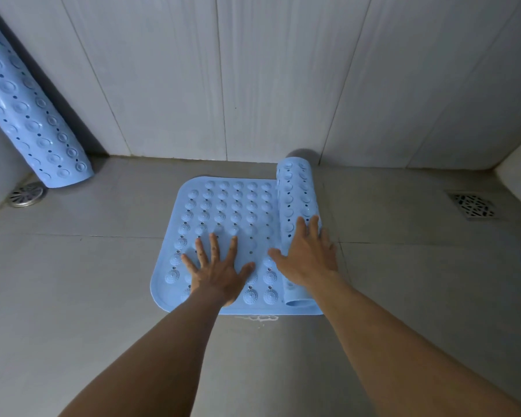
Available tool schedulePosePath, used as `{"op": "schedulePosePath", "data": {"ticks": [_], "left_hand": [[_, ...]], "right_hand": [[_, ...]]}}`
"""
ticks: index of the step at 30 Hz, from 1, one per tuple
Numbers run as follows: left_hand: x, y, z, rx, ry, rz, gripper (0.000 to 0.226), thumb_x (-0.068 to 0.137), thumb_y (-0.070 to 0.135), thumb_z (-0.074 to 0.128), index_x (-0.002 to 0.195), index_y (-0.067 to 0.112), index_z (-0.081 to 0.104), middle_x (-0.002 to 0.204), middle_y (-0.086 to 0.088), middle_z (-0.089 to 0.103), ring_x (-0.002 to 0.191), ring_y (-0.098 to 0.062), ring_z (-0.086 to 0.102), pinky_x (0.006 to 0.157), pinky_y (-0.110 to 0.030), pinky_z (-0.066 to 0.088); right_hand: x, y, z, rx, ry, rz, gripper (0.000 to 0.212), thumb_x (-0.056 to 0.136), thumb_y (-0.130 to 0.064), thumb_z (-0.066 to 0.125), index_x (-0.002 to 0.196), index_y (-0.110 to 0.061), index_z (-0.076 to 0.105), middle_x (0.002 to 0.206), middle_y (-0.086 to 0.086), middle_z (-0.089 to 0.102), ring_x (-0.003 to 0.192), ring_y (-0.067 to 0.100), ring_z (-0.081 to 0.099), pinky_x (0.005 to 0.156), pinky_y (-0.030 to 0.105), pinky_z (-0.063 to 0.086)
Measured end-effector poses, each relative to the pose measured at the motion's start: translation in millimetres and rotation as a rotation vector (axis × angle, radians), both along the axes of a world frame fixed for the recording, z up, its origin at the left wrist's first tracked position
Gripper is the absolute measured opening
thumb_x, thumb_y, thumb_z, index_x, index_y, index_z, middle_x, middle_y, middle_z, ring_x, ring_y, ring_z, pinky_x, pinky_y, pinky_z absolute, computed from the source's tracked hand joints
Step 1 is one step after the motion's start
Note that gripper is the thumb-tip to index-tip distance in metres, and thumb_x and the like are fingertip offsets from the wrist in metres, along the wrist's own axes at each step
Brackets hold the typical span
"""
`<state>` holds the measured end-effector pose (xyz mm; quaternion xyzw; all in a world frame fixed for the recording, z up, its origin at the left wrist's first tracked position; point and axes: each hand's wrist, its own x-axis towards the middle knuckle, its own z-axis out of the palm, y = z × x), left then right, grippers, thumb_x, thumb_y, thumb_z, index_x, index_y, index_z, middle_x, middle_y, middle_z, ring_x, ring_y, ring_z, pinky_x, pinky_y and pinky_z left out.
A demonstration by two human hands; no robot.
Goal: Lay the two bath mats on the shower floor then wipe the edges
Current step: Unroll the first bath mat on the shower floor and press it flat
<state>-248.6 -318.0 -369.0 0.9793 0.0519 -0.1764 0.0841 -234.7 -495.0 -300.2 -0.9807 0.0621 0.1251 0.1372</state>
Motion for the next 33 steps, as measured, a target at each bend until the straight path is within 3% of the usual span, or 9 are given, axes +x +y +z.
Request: {"op": "schedulePosePath", "data": {"ticks": [4,7,9,13,17,25,28,31,33], "left_hand": [[1.0,-3.7,3.7,0.010,0.016,0.015,0.077,0.092,0.074,0.011,0.152,0.039,-0.023,0.160,-0.008,-0.032,0.145,-0.041,-0.031,0.111,-0.070,-0.015],[2.4,-18.1,9.5,-0.015,0.016,-0.042,0.065,0.100,0.059,0.015,0.152,0.042,-0.021,0.162,-0.008,-0.029,0.146,-0.040,-0.027,0.111,-0.073,-0.009],[3.3,-28.2,9.9,-0.031,0.035,-0.078,0.062,0.102,0.053,0.015,0.152,0.043,-0.019,0.162,-0.006,-0.029,0.146,-0.040,-0.028,0.111,-0.074,-0.007],[3.1,-31.2,3.6,0.003,0.040,-0.092,0.074,0.089,0.079,0.007,0.149,0.047,-0.024,0.158,-0.003,-0.035,0.142,-0.040,-0.036,0.105,-0.073,-0.020],[-1.1,-30.6,0.6,0.036,0.031,-0.110,0.078,0.087,0.080,0.005,0.149,0.045,-0.025,0.159,-0.004,-0.034,0.142,-0.040,-0.035,0.110,-0.072,-0.015],[-9.5,-31.9,1.2,0.047,0.052,-0.122,0.077,0.086,0.081,0.004,0.147,0.046,-0.028,0.158,-0.003,-0.036,0.141,-0.040,-0.035,0.111,-0.071,-0.013],[-8.6,-32.3,3.4,0.063,0.067,-0.106,0.078,0.086,0.081,0.005,0.147,0.047,-0.027,0.158,-0.002,-0.036,0.142,-0.040,-0.035,0.111,-0.073,-0.010],[-1.7,-42.7,9.4,0.059,0.073,-0.032,0.080,0.089,0.079,0.016,0.152,0.045,-0.018,0.162,-0.002,-0.029,0.145,-0.040,-0.031,0.110,-0.075,-0.010],[3.3,-56.6,13.6,0.034,0.043,0.009,0.079,0.092,0.070,0.024,0.156,0.037,-0.007,0.165,-0.004,-0.020,0.147,-0.039,-0.025,0.110,-0.074,-0.008]], "right_hand": [[-0.4,-13.4,4.0,-0.020,0.014,-0.006,0.101,0.094,-0.045,0.059,0.157,-0.014,-0.014,0.165,0.013,-0.013,0.151,0.038,0.003,0.119,0.057,0.017],[-1.2,-20.5,10.3,0.035,0.044,-0.036,0.094,0.096,-0.038,0.055,0.155,-0.035,-0.018,0.164,0.015,-0.016,0.150,0.040,0.006,0.117,0.057,0.023],[-0.3,-27.7,10.3,0.044,0.075,-0.061,0.081,0.097,-0.035,0.047,0.155,-0.043,-0.009,0.163,0.015,-0.018,0.148,0.043,0.009,0.115,0.055,0.028],[-0.4,-36.2,8.2,0.029,0.098,-0.087,0.072,0.096,-0.039,0.039,0.156,-0.040,-0.001,0.160,0.016,-0.011,0.142,0.045,0.019,0.111,0.055,0.034],[-1.1,-43.3,2.0,-0.021,0.105,-0.051,0.094,0.090,-0.054,0.059,0.157,-0.036,-0.004,0.158,0.020,-0.007,0.138,0.043,0.025,0.107,0.051,0.041],[-8.9,-71.2,-0.7,0.054,0.096,-0.019,0.104,0.086,-0.037,0.069,0.157,-0.037,-0.007,0.156,0.019,-0.001,0.133,0.042,0.035,0.097,0.043,0.047],[-9.9,-73.0,-1.7,0.052,0.084,-0.058,0.102,0.086,-0.044,0.066,0.158,-0.029,-0.006,0.160,0.017,-0.012,0.141,0.042,0.023,0.106,0.049,0.041],[-9.0,-71.8,-4.1,-0.024,0.015,-0.089,0.097,0.091,-0.048,0.055,0.158,-0.015,-0.007,0.163,0.012,-0.013,0.148,0.041,0.009,0.116,0.057,0.024],[-7.2,-75.7,-6.5,-0.017,-0.036,-0.095,0.089,0.093,-0.042,0.049,0.158,-0.021,-0.008,0.163,0.017,-0.007,0.148,0.042,0.010,0.117,0.056,0.021]]}}
